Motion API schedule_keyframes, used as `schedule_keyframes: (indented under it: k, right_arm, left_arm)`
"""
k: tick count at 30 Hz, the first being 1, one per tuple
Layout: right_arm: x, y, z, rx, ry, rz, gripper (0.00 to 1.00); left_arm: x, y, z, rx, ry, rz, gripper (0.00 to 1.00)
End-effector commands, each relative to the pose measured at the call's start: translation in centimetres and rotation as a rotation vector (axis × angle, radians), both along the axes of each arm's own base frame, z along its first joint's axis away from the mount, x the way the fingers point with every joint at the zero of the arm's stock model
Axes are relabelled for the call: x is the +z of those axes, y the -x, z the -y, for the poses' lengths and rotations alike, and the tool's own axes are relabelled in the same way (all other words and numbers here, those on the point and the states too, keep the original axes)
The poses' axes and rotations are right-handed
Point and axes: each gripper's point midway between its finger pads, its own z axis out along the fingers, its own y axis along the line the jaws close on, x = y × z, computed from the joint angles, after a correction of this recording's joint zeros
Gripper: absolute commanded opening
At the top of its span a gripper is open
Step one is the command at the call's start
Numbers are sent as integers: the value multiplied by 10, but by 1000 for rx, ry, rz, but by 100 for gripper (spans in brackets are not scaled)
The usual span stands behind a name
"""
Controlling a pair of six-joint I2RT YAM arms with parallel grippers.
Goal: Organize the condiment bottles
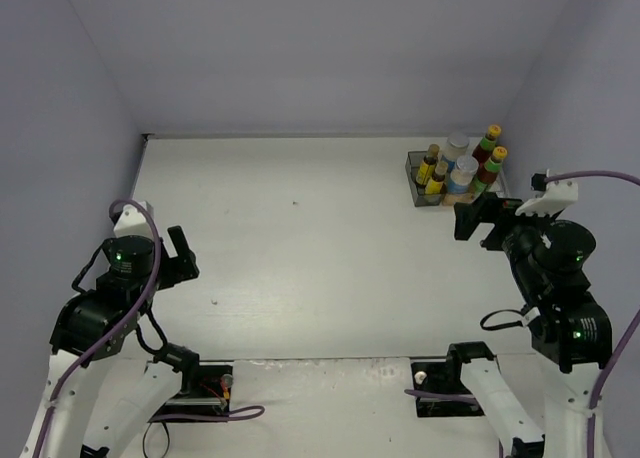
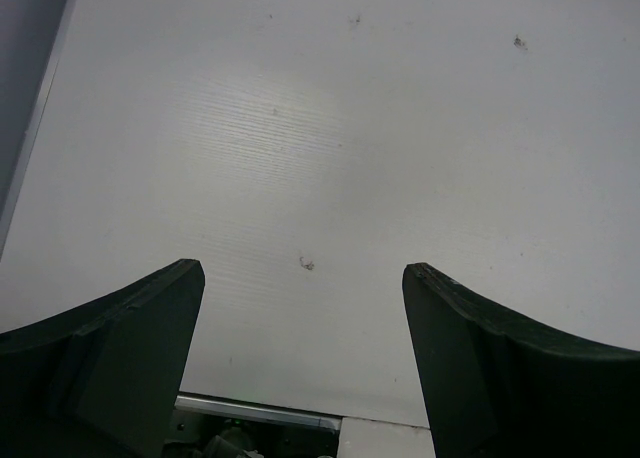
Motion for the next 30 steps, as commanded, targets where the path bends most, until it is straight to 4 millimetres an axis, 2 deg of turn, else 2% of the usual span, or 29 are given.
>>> schedule_keyframes:
  k: [1, 6, 11, 17, 25, 30]
  right_arm:
    - [-5, 14, 0, -17, -30, -21, 100]
    - [1, 39, 2, -17, -22, -11, 100]
    - [0, 58, 1, 4, -30, -7, 100]
    - [9, 72, 0, 17, -56, 46, 100]
    - [3, 89, -7, 70, -61, -5, 100]
    - [5, 99, -1, 50, -63, 19, 100]
  left_arm:
    - [15, 1, -6, 11, -24, 40, 81]
    - [4, 9, -6, -3, -19, 14, 81]
    - [3, 18, -13, 35, -15, 13, 81]
    - [11, 27, -18, 52, -16, 17, 81]
    - [13, 34, -16, 62, 23, -8, 81]
    - [14, 35, -16, 65, 21, -12, 81]
